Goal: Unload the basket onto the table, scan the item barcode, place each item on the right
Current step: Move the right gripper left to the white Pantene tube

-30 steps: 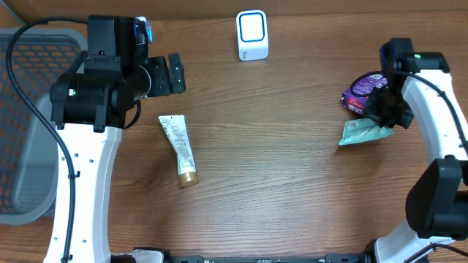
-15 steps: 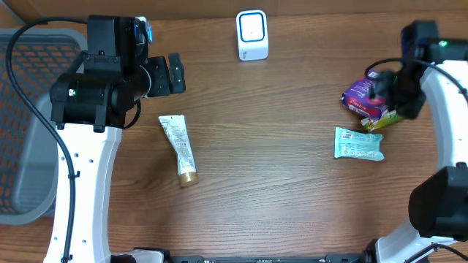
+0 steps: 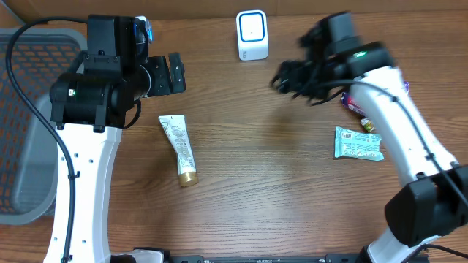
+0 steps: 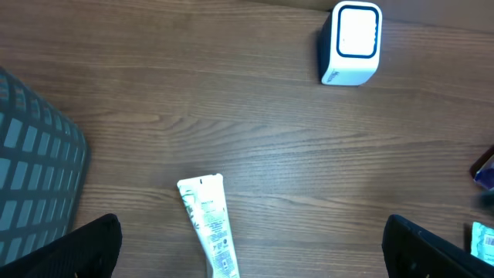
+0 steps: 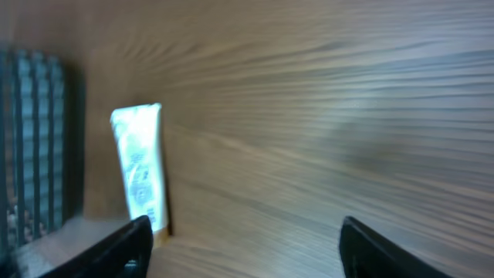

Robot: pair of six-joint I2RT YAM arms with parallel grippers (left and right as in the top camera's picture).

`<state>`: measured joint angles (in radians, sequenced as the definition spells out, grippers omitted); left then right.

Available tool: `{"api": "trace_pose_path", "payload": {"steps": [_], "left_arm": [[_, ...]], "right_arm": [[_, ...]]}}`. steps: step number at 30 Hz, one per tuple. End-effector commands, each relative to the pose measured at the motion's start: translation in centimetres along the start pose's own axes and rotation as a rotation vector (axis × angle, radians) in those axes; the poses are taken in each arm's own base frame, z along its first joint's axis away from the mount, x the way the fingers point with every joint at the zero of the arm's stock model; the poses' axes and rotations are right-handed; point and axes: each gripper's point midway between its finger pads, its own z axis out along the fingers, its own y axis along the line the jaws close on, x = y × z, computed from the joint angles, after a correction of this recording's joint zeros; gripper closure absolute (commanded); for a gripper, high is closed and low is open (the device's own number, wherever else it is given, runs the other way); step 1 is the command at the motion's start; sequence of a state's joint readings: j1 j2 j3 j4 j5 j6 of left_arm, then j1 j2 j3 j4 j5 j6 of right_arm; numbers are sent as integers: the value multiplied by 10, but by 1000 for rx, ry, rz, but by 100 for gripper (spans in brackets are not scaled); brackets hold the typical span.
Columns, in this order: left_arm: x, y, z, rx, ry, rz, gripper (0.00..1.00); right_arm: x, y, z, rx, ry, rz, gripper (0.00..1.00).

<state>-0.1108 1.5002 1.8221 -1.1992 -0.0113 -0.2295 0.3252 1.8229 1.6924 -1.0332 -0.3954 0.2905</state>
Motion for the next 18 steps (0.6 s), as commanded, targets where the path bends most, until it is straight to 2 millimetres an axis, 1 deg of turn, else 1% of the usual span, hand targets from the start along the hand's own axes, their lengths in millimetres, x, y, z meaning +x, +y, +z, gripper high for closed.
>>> {"api": "trace_pose_path", "payload": {"steps": [1,3,5,6,7,9,12,14,17,18], "left_arm": [[-1,-1,-2,1,2,36,0],[-8,-1,-8,5,-28,40,1],[-14,-2,-19,11,-51,39,0],[-17,-2,-26,13,-64,46,1],[-20,-3,-35,15,-77,63,1],[-24,-2,-50,9,-97,80,0],[-29,11,-74,-64,-129,77,0],[-30,19,-85,-110,-145,73,0],[-26,23,-89,-130,-137,73,0],[-25,23,-88,-131,-129,74,0]], "right_arm": [[18,25,28,-35,37,-37,24],[26,38,40,-70,59,-66,24],[35,50,53,-94,93,-94,24],[39,54,59,-98,105,-113,24],[46,62,69,-106,120,-134,20],[55,77,83,-122,135,-175,18],[73,106,108,-157,152,-253,18],[85,123,122,-181,160,-300,19],[109,144,148,-209,188,-363,24],[116,147,155,-207,197,-376,25]]}}
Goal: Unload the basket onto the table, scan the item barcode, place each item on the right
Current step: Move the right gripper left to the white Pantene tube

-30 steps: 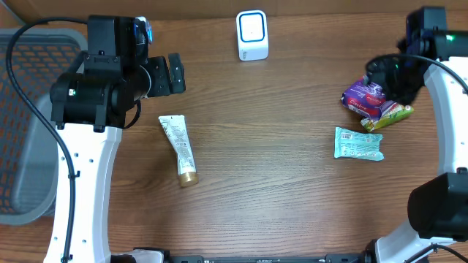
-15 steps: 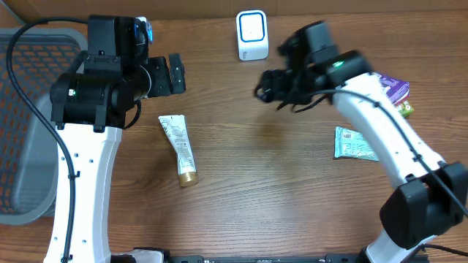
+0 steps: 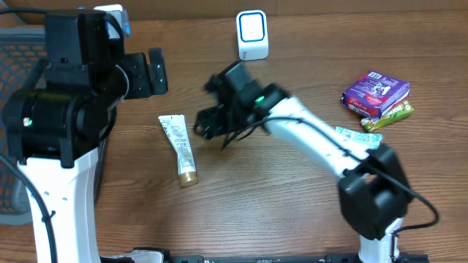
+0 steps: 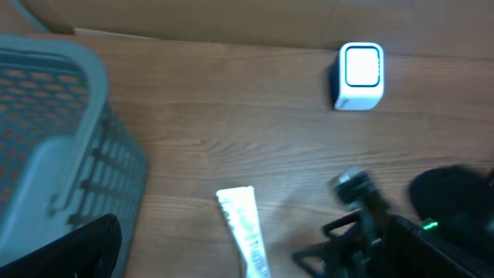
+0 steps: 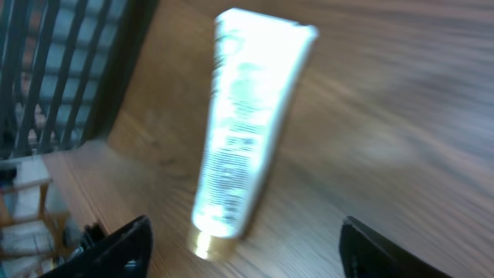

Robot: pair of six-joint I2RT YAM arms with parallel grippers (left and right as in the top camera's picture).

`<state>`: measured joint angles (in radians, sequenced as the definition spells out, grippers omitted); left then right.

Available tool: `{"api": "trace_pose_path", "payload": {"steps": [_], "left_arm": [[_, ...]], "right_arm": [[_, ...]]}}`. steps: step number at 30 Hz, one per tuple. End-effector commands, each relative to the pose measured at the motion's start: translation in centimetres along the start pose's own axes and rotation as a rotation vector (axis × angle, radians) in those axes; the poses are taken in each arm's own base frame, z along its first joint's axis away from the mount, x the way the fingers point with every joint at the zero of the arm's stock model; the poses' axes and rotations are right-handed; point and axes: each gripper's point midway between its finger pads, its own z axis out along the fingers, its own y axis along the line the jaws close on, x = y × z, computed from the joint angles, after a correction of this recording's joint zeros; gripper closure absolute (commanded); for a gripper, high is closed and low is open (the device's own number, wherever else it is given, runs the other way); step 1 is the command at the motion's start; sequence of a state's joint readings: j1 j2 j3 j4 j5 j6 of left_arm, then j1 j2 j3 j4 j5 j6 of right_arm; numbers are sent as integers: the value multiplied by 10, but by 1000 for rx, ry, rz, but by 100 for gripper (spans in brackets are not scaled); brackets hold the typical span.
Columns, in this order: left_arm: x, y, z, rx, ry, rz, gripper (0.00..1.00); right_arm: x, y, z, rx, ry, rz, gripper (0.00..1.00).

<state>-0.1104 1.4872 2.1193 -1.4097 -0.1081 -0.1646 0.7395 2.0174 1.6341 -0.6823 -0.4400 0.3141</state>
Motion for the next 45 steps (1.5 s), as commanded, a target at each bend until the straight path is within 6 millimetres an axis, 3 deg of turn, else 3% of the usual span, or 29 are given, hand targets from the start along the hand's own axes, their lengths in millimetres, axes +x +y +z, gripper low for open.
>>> {"api": "trace_pose_path", "payload": {"steps": [1,10,18,20,23,26,29,32,35,38,42,45], "left_arm": [[1,12,-4,-57,1,20,0],[4,11,1,-60,22,23,1],[4,11,2,-60,25,24,1],[4,11,2,-60,25,23,1],[4,11,2,-60,25,23,1],[4,11,2,-60,25,24,1],[4,11,2,-60,24,23,0],[4,11,2,-60,24,24,1],[4,11,2,-60,25,24,1],[4,11,2,-60,25,24,0],[4,11,2,-60,25,24,0],[4,11,2,-60,25,24,1]], "right_arm": [[21,12,35,-1,55,-34,26],[47,22,83,62,87,-106,27],[62,0,122,103,117,-76,33],[62,-5,123,120,113,-56,39],[59,-7,122,123,110,-52,62],[44,-11,110,137,91,-34,80],[21,-26,79,220,66,-35,83],[7,-43,45,311,79,-165,82],[-4,-80,2,532,102,-262,81],[-13,-121,-31,753,88,-249,81],[-13,-143,-34,746,61,-134,77],[0,-133,-14,599,96,-98,55]]}}
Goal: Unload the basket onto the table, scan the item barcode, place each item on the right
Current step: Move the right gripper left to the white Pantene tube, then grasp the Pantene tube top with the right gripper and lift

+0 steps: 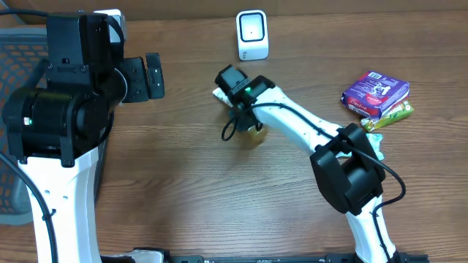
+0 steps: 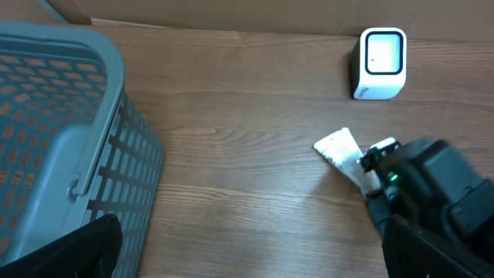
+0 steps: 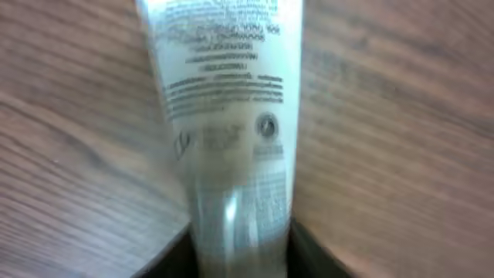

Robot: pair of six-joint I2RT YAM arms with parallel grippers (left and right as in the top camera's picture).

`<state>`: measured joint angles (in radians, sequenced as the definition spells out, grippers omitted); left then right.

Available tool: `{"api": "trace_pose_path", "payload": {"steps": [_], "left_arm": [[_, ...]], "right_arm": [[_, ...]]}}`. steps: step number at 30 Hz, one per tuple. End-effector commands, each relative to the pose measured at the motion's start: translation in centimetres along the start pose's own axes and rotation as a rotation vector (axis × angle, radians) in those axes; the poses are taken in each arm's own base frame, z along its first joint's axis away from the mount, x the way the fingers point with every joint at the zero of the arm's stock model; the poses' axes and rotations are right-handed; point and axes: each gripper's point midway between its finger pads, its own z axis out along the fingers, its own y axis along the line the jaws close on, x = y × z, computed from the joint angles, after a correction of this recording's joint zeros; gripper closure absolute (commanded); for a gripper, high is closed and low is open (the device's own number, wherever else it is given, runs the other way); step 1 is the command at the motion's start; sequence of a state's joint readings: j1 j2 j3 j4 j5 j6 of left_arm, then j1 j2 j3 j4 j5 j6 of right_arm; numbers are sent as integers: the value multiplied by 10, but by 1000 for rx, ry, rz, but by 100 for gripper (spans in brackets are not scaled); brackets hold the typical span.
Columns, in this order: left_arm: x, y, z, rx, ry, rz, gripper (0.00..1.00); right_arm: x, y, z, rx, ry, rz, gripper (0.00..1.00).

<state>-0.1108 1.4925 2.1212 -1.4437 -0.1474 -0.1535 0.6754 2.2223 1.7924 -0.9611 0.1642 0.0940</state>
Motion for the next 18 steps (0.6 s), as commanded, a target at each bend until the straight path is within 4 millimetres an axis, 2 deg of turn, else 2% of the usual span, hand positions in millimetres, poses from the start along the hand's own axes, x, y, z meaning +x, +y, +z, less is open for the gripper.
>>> {"api": "trace_pose_path", "payload": {"steps": [1,3,7,10,15,18], "left_arm": [[-3,4,1,-16,-6,7,0],[-3,4,1,-16,-6,7,0],[-3,4,1,-16,-6,7,0],[-3,4,1,-16,-6,7,0],[-3,4,1,-16,-6,7,0],[-3,4,1,-16,-6,7,0]], "right_arm": [[-2,18,-21,-110,-29,3,48],[8,28,-19,-162,5,-21,38],[13,34,-25,-203,34,-28,37],[4,27,-38,-201,23,-14,49],[-22,6,-75,-199,-27,33,78],[-36,-9,-86,-196,-63,89,93]]}}
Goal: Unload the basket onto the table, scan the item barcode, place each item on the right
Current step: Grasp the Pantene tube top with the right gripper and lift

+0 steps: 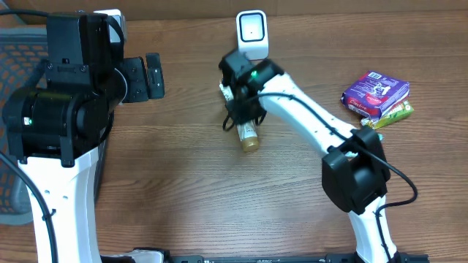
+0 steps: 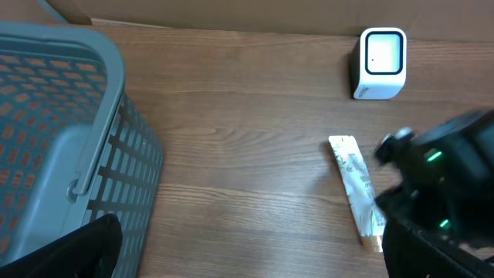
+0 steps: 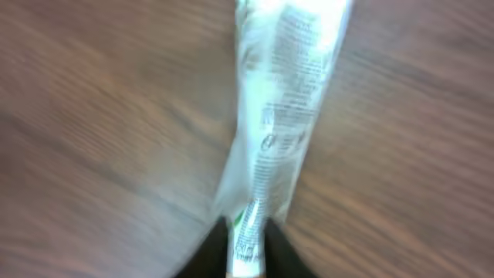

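Note:
The white tube with a gold cap (image 1: 247,134) is at the table's middle, just in front of the white scanner (image 1: 252,33). My right gripper (image 1: 239,111) is shut on it. In the right wrist view the tube (image 3: 284,139) runs away from the gripper (image 3: 248,245), blurred, its lower part pinched between the dark fingers. From the left wrist, the tube (image 2: 356,191) lies lengthwise below the scanner (image 2: 382,52), beside the blurred right arm. My left gripper (image 1: 150,76) stands open, high over the table's left side.
A grey mesh basket (image 2: 54,131) fills the left edge. A purple packet (image 1: 374,90) and a green bar (image 1: 387,115) lie at the right. The right arm (image 1: 307,117) stretches across the table from the right front.
The right gripper has moved a little toward the scanner with the tube. The tube has swung so it lies more lengthwise, cap toward the front. The left arm has not moved.
The tube lay at the table's left middle while my open right gripper was up at the right. Then the right gripper was open beside the tube, and the left arm had drawn back. Later it was shut on the tube near the scanner, and now holds it there.

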Robot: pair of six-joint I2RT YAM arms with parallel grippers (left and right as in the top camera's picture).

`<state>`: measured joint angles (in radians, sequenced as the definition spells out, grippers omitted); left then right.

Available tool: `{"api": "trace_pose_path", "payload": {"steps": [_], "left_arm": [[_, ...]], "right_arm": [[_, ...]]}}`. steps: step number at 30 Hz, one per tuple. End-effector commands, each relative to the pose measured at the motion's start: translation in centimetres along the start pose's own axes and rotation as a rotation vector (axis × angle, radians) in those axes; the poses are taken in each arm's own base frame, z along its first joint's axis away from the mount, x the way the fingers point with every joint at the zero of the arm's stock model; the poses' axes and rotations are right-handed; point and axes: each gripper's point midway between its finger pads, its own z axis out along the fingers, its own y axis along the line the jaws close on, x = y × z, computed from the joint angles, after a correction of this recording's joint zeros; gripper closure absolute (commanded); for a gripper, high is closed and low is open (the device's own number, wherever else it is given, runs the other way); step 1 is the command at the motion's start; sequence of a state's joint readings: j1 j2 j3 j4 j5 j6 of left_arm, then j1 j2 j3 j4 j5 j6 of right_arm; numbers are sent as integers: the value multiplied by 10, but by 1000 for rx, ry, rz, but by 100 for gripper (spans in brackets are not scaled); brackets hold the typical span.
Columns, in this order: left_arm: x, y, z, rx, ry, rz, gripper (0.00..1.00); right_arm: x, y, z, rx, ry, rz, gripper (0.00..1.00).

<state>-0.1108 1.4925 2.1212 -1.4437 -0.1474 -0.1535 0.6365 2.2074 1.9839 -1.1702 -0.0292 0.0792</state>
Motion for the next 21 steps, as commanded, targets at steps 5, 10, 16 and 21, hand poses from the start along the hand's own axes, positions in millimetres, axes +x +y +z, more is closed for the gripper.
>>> {"api": "trace_pose_path", "payload": {"steps": [5,10,16,21], "left_arm": [[-3,4,1,-16,-6,7,0],[-3,4,1,-16,-6,7,1],[-3,4,1,-16,-6,7,0],[-3,4,1,-16,-6,7,0]], "right_arm": [[-26,-31,-32,-34,-107,189,96],[-12,-17,-13,-145,-48,235,96],[5,-3,14,-223,6,267,96],[6,-3,18,-226,9,282,96]]}}
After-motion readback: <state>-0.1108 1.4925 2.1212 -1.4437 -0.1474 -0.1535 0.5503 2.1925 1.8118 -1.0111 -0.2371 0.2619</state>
